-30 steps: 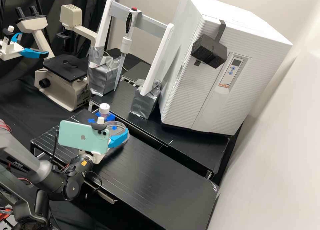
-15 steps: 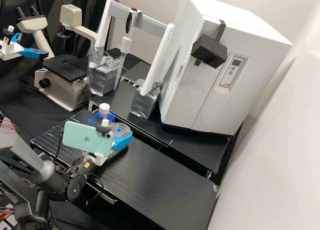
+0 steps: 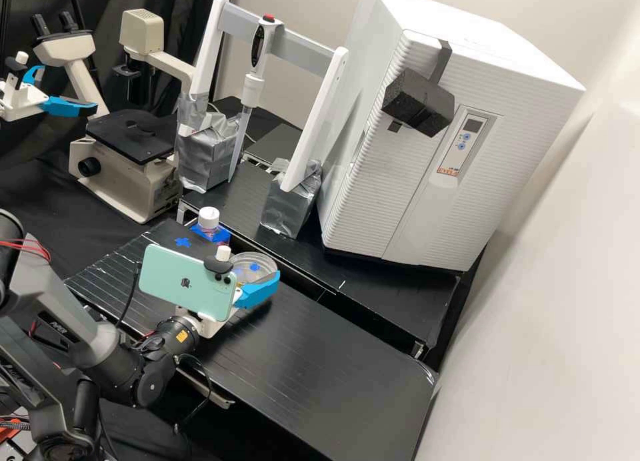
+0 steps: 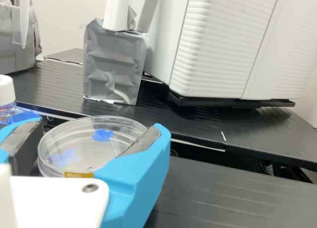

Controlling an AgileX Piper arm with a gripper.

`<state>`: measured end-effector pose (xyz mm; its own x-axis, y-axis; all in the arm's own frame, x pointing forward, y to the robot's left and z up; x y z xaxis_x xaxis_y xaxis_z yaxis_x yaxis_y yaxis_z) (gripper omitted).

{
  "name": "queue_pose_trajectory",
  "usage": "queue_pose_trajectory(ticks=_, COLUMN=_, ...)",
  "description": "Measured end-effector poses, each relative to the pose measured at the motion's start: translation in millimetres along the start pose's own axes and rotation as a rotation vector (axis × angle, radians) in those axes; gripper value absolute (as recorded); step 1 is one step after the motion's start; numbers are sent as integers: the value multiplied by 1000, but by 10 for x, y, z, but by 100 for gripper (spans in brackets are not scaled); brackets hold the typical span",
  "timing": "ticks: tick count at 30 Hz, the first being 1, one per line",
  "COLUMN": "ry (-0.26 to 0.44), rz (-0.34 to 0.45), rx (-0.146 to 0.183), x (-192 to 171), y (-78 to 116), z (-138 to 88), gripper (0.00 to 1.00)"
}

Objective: Close the lid

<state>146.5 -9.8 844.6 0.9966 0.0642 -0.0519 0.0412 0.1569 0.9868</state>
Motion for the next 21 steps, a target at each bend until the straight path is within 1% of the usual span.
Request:
queue_pose_trajectory(ticks=5, ry=5, rz=-4, rx=0, x=4, y=-5, z=-7, gripper=0)
queue_pose_trajectory(ticks=7, ry=12, rz=-9, rx=7, x=9, y=-12, z=-17, gripper=0)
queue_pose_trajectory(ticks=9, ry=17, rz=-12, rx=7, x=12, y=-17, z=-24, gripper=0)
queue_pose_trajectory(ticks=14, ry=29, rz=-26, rx=36, x=28, y=-38, z=-25, gripper=0)
queue_pose_trajectory(ticks=21, ry=31, rz=-43, rx=66, x=53, y=-68, z=-2, gripper=0)
